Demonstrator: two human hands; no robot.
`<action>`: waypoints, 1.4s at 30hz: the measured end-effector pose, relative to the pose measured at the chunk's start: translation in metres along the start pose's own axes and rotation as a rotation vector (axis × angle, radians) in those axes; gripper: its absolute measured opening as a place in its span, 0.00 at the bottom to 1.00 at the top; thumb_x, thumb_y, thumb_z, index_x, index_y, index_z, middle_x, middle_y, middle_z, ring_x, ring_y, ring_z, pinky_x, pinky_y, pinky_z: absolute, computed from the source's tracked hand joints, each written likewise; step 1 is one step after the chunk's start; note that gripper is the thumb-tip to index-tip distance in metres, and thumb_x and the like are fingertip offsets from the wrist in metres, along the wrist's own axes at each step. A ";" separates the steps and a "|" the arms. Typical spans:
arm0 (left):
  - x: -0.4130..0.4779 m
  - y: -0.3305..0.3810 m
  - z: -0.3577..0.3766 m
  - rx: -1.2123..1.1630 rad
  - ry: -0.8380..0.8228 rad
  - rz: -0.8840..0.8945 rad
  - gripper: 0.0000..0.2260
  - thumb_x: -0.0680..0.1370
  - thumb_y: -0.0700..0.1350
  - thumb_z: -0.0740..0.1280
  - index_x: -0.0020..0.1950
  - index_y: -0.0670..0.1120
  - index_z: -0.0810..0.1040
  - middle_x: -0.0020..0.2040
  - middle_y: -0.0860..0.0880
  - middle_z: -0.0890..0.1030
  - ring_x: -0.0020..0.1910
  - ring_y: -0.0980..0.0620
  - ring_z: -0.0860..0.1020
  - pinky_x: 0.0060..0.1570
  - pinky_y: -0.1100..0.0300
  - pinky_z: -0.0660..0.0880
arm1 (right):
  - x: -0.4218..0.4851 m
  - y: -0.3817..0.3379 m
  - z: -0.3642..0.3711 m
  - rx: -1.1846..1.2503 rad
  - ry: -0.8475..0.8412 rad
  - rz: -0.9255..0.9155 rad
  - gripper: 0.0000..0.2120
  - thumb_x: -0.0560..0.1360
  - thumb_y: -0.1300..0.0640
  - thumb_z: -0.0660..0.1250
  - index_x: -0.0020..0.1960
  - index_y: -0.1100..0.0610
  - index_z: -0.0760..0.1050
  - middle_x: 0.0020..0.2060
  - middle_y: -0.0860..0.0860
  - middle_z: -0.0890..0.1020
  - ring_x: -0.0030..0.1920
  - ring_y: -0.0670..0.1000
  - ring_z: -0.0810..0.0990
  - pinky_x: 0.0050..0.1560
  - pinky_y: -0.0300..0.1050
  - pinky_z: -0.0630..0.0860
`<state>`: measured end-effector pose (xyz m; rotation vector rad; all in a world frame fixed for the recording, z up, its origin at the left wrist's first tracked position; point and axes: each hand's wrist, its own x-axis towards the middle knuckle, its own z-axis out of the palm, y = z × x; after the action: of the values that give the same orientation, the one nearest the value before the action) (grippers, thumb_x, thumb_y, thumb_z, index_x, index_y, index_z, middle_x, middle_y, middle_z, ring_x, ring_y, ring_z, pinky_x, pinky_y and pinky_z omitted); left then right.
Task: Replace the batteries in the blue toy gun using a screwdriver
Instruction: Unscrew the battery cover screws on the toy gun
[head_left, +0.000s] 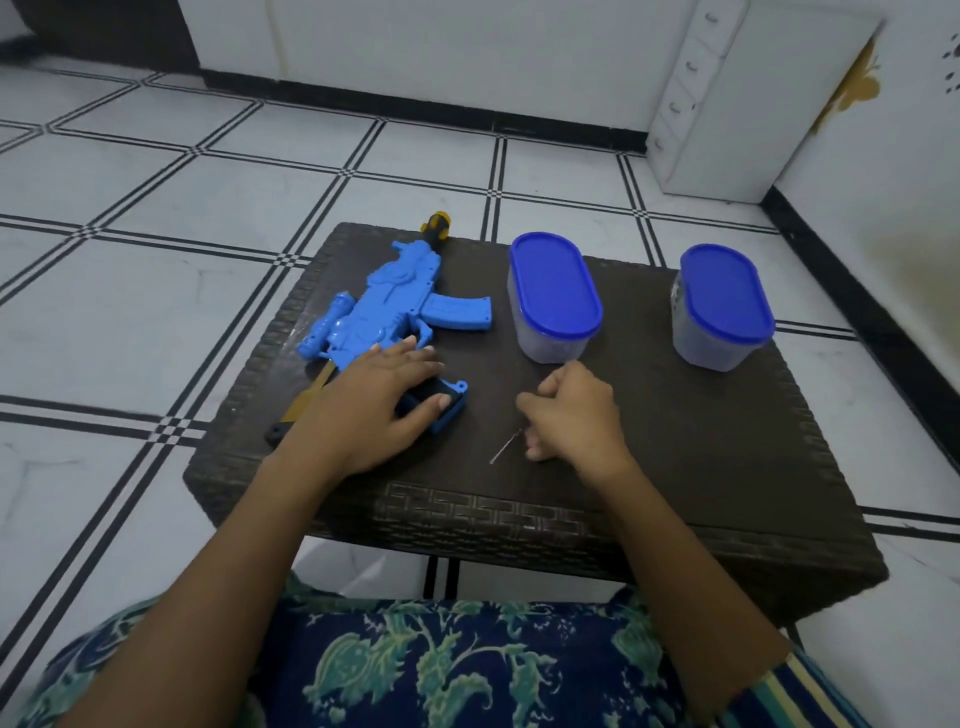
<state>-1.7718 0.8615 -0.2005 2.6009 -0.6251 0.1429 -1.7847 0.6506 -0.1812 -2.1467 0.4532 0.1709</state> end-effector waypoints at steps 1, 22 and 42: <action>0.001 0.002 0.000 0.001 -0.007 0.005 0.20 0.79 0.55 0.62 0.69 0.51 0.72 0.72 0.53 0.68 0.74 0.56 0.59 0.71 0.56 0.55 | -0.004 -0.003 -0.002 0.091 -0.054 0.053 0.09 0.74 0.59 0.67 0.53 0.57 0.70 0.40 0.56 0.82 0.27 0.51 0.81 0.31 0.43 0.81; -0.018 -0.001 0.002 0.060 0.054 -0.004 0.28 0.75 0.64 0.60 0.70 0.51 0.70 0.73 0.54 0.67 0.73 0.57 0.61 0.73 0.56 0.55 | 0.005 -0.033 0.020 0.402 0.080 -0.759 0.23 0.77 0.65 0.68 0.69 0.53 0.68 0.35 0.61 0.79 0.35 0.61 0.82 0.36 0.38 0.81; -0.019 0.000 0.011 0.068 0.115 -0.041 0.33 0.72 0.69 0.54 0.69 0.51 0.72 0.72 0.55 0.68 0.73 0.59 0.61 0.72 0.58 0.54 | 0.005 -0.040 0.025 0.291 0.251 -1.032 0.18 0.75 0.59 0.72 0.65 0.56 0.76 0.41 0.51 0.75 0.32 0.49 0.72 0.31 0.54 0.79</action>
<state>-1.7889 0.8644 -0.2138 2.6461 -0.5340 0.3036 -1.7636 0.6905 -0.1670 -1.8629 -0.4944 -0.7011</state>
